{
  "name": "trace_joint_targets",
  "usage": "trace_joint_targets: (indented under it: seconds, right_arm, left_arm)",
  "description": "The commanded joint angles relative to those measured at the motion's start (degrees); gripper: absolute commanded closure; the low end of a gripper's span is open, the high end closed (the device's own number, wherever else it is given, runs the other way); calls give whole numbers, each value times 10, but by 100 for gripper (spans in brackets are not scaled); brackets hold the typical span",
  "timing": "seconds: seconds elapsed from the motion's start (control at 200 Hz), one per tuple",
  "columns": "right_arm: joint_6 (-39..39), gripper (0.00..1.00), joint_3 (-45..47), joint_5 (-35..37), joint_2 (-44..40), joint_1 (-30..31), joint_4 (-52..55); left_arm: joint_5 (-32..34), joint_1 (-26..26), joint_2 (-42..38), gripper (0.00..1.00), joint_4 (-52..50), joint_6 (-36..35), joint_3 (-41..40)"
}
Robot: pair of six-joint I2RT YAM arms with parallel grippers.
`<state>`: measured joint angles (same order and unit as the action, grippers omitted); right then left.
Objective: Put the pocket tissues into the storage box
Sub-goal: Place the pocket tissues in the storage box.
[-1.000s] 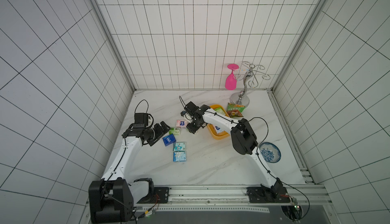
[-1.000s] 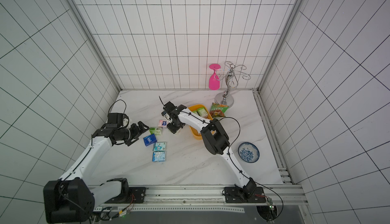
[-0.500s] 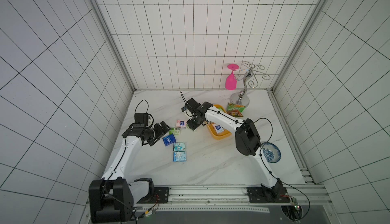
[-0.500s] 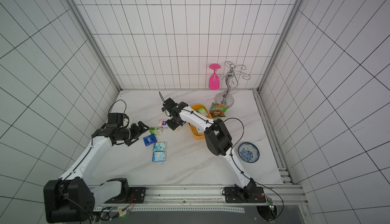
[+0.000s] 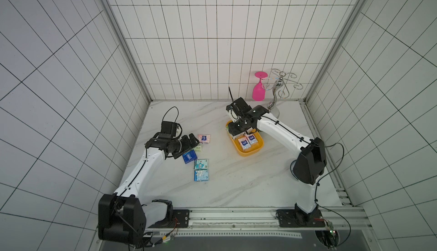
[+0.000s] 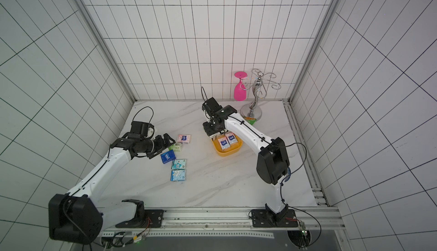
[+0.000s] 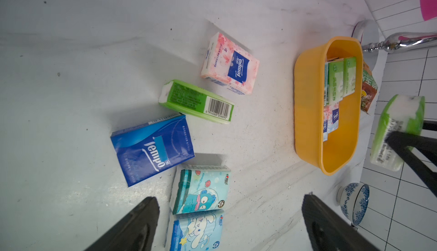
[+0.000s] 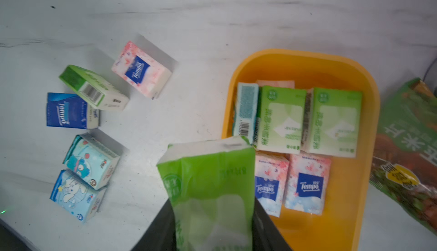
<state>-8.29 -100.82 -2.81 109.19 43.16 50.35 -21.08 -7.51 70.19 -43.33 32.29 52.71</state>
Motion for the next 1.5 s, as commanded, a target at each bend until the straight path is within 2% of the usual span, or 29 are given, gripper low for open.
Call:
trace_joint_targets:
  seconds: [0.0, 0.18, 0.36, 0.904, 1.014, 1.094, 1.164, 1.224, 1.399, 1.494]
  right_arm:
    - [-15, 56, 61, 22, -34, -13, 11]
    - [-15, 55, 141, 35, -67, -26, -5]
    - [-6, 55, 174, 24, -65, -27, -41]
    - [7, 53, 111, 54, 30, -3, -52]
    - [5, 48, 101, 59, 39, -3, -53]
    - [2, 40, 92, 56, 43, -3, -49]
    - [-5, 30, 88, 45, 38, -4, -50]
    - [-15, 27, 87, 26, 30, -7, -51]
    - [-61, 30, 103, -68, 9, -26, -70]
    - [-82, 33, 123, -83, -4, -37, -81]
  left_arm:
    - [30, -21, 13, 2, -1, -10, 24]
    - [39, -54, 34, 2, -1, -10, 36]
    - [42, -75, 46, 2, -2, -8, 42]
    - [64, -77, 32, 2, -11, -10, 39]
    - [64, -77, 33, 2, -11, -11, 37]
    - [63, -76, 33, 2, -11, -11, 36]
    - [65, -77, 31, 2, -11, -11, 36]
    - [68, -77, 29, 2, -11, -11, 35]
    - [69, -77, 27, 2, -11, -12, 30]
    - [69, -76, 24, 2, -12, -12, 29]
